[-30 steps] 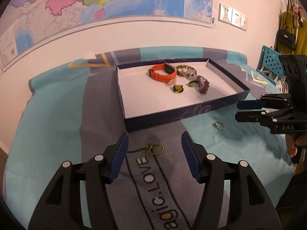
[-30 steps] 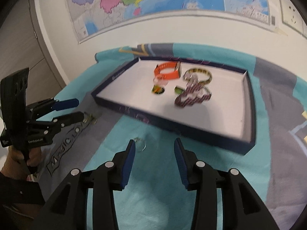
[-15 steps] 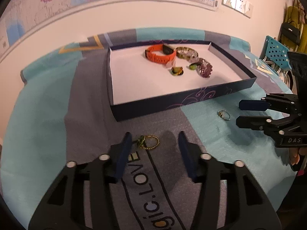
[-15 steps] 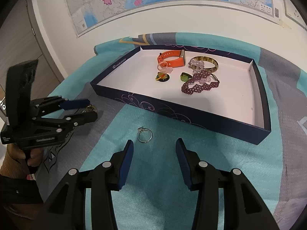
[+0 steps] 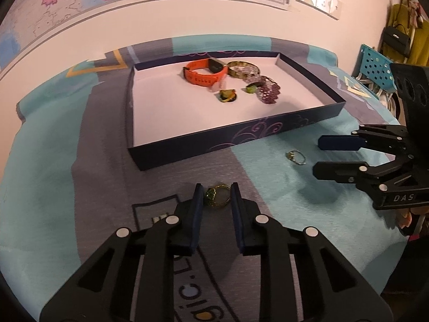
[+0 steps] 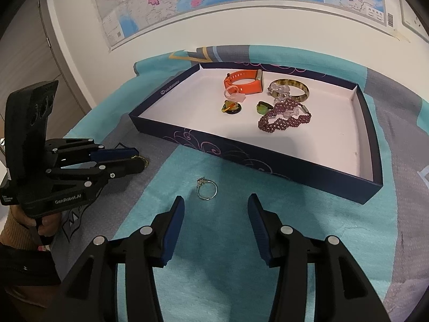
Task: Organize jewelry
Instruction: 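Move the left tool to the gold ring while the right tool approaches the silver ring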
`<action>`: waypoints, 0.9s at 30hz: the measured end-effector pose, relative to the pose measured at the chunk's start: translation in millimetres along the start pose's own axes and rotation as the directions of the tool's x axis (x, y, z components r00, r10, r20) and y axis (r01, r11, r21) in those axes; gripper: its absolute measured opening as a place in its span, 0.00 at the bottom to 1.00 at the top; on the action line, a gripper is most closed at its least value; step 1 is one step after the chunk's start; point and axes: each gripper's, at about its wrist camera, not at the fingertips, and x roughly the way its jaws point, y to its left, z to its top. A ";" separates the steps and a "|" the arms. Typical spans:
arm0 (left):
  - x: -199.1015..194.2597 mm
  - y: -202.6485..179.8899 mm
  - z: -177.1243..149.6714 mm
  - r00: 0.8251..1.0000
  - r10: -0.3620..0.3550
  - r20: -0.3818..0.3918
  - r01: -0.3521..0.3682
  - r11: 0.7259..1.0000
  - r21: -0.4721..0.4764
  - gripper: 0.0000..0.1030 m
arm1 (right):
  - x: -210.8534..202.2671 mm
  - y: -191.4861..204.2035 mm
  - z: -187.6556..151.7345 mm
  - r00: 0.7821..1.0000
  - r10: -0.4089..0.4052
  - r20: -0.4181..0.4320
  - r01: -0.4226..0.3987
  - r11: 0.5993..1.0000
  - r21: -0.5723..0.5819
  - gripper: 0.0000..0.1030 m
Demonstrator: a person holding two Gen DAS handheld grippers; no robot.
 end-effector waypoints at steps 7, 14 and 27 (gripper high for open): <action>-1.9 -2.1 -0.8 1.000 0.001 0.009 -0.001 1.000 -0.003 0.30 | 7.4 10.1 4.1 1.000 -0.026 -0.009 0.026 0.999 -0.032 0.45; -3.2 -3.2 -4.6 1.000 -0.008 0.001 0.008 1.000 0.006 0.31 | 14.9 21.7 7.1 0.998 -0.059 -0.018 0.057 0.995 -0.082 0.35; -0.4 -6.8 -5.1 1.000 -0.012 -0.009 0.012 1.000 0.007 0.17 | 18.0 27.5 7.5 0.997 -0.074 -0.019 0.072 0.992 -0.106 0.10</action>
